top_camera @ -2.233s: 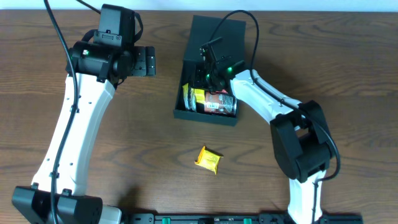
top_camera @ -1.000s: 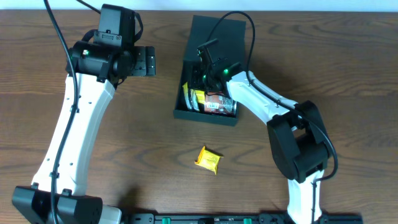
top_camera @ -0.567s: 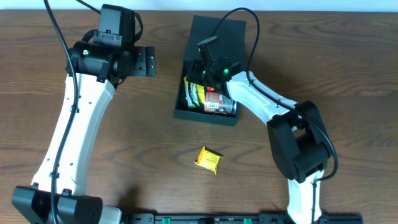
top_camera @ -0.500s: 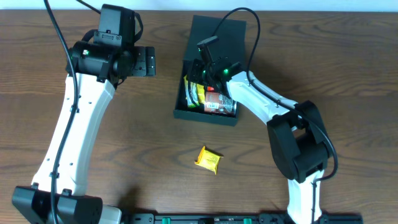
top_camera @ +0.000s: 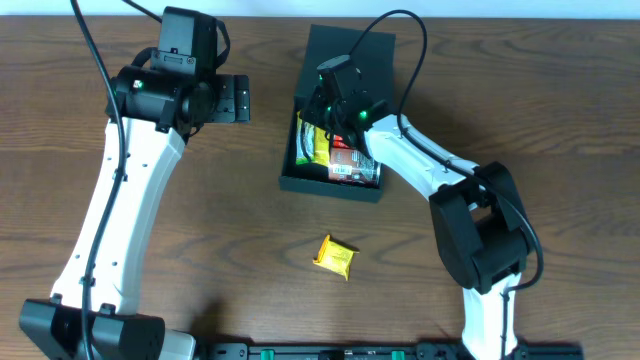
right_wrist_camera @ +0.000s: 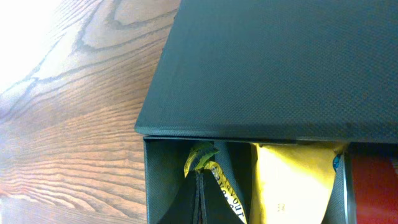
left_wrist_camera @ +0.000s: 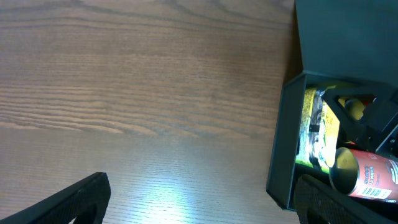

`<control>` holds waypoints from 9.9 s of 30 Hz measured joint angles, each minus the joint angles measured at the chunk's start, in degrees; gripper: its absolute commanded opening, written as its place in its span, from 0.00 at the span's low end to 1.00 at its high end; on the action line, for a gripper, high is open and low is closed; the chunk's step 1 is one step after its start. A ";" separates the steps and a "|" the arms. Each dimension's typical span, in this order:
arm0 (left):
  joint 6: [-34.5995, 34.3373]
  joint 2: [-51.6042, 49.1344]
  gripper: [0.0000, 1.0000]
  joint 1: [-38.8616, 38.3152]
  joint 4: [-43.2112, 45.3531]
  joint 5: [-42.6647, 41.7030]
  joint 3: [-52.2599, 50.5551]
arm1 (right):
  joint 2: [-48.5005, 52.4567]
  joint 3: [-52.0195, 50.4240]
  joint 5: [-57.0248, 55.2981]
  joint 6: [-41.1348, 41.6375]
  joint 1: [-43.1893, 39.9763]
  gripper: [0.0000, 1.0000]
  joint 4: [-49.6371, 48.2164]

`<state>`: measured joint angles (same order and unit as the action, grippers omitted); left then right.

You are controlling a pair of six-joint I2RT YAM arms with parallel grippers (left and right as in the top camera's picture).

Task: Pack container
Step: 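Push the yellow-green bar down into the box with the right gripper, then move the right gripper to the yellow Le-mond pack and grasp it, then carry the Le-mond pack into the box and release it, then withdraw the right gripper and raise both grippers to the lid, then grip the lid's back edge with both grippers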

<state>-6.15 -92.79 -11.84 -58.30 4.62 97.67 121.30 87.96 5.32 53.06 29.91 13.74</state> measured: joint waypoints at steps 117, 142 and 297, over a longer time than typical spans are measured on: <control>4.87 5.40 0.96 0.00 -11.08 -2.95 -0.04 | -24.81 -36.79 -2.12 11.80 20.81 0.47 20.81; 4.87 5.40 0.95 0.00 -11.13 -2.93 -0.04 | -24.81 -32.96 -2.10 5.44 20.81 0.41 20.96; -32.85 -42.23 0.06 0.94 36.17 -40.87 7.50 | 4.70 4.98 16.09 -2.80 -24.37 0.02 12.20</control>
<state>-39.00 -135.02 -10.90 -22.13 -36.25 105.16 125.99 92.95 21.41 50.26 5.54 25.93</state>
